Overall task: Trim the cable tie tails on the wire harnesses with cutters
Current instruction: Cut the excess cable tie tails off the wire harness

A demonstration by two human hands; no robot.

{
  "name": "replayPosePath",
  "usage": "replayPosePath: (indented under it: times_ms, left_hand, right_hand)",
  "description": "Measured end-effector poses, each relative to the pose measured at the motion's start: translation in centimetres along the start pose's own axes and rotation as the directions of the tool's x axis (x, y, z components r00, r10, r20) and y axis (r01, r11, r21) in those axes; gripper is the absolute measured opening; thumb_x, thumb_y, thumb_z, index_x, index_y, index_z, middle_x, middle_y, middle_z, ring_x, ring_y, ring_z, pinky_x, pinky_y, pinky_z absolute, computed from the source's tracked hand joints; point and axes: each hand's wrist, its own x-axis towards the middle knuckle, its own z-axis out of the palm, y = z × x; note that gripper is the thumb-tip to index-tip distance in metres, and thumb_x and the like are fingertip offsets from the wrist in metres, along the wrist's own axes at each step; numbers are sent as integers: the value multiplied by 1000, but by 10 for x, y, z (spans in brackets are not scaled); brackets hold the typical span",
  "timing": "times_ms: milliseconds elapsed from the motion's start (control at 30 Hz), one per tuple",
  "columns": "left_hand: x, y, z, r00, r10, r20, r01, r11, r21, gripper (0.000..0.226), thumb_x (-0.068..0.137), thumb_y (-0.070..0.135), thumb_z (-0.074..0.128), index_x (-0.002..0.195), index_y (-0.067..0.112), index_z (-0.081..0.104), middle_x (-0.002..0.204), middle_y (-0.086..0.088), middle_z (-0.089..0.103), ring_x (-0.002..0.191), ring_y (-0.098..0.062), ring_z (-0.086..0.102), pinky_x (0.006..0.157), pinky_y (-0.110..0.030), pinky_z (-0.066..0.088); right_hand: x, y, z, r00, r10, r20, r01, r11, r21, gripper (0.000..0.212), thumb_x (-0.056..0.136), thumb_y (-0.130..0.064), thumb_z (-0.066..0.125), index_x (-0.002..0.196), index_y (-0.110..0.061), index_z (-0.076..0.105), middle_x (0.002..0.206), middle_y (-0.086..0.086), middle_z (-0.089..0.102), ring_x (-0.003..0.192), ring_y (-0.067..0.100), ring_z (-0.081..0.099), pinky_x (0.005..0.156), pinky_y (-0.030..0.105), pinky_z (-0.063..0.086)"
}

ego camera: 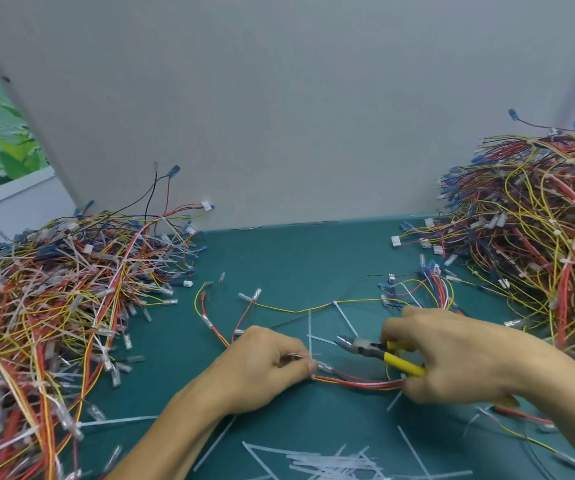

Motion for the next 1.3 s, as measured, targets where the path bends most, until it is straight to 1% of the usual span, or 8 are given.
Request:
replayPosePath:
  times_ms: [67,167,433,667,1000,1100,1200,1300]
  left_hand:
    - [2,0,-1,999,-43,25,44,998,-35,23,90,34,60,69,24,63,57,4,52,54,-7,39,57,-27,35]
    - [4,0,-1,997,-70,19,70,997,-44,19,89,33,61,77,17,64,70,-10,62,59,-10,43,60,-28,38]
    - [6,-1,2,997,-71,-35,71,997,8,14,88,33,59,76,29,54,55,17,47,55,-4,41,56,-24,34]
    - [7,0,0,997,-81,1,81,997,11,19,89,35,55,72,26,52,61,6,47,60,-13,40,64,-36,43]
    - [8,3,1,993,-119,9,119,992,47,27,91,35,54,72,16,49,62,2,46,62,-17,38,67,-42,44]
    - [8,4,1,991,-131,8,131,991,40,27,91,35,55,71,18,49,63,2,47,62,-17,39,67,-42,45]
    - [8,4,1,991,-134,10,133,991,33,27,90,35,56,71,18,49,63,2,48,62,-16,40,68,-42,45]
    - [8,4,0,991,-131,14,130,991,29,25,91,35,55,75,15,52,65,1,50,64,-17,42,70,-43,46]
  right_hand:
    - [1,-5,3,1000,-13,-23,13,1000,-3,33,75,-46,58,103,-37,44,100,-13,42,99,10,46,83,27,42]
    - [5,-13,8,992,-69,-103,61,995,-83,36,80,-46,58,112,-32,53,104,-9,46,102,15,49,84,28,44]
    - [12,-20,18,977,-150,-150,130,982,-136,27,79,-45,52,97,-26,60,92,-7,52,91,21,55,76,33,49]
    - [12,-17,16,979,-129,-156,104,982,-156,30,77,-47,55,93,-23,60,91,-4,57,88,20,55,73,34,50]
    - [15,-19,22,981,-117,-156,78,968,-239,22,79,-42,53,91,-23,56,85,-5,46,85,23,54,64,28,40]
    - [14,-21,22,977,-133,-166,79,950,-301,23,84,-41,50,98,-25,57,87,-7,40,84,24,52,63,29,33]
    - [14,-22,21,975,-147,-168,81,935,-346,24,86,-36,49,108,-29,57,90,-7,36,94,26,56,64,29,32]
    - [15,-23,19,970,-168,-173,92,921,-379,20,89,-34,47,107,-28,55,95,-6,40,96,27,55,63,31,32]
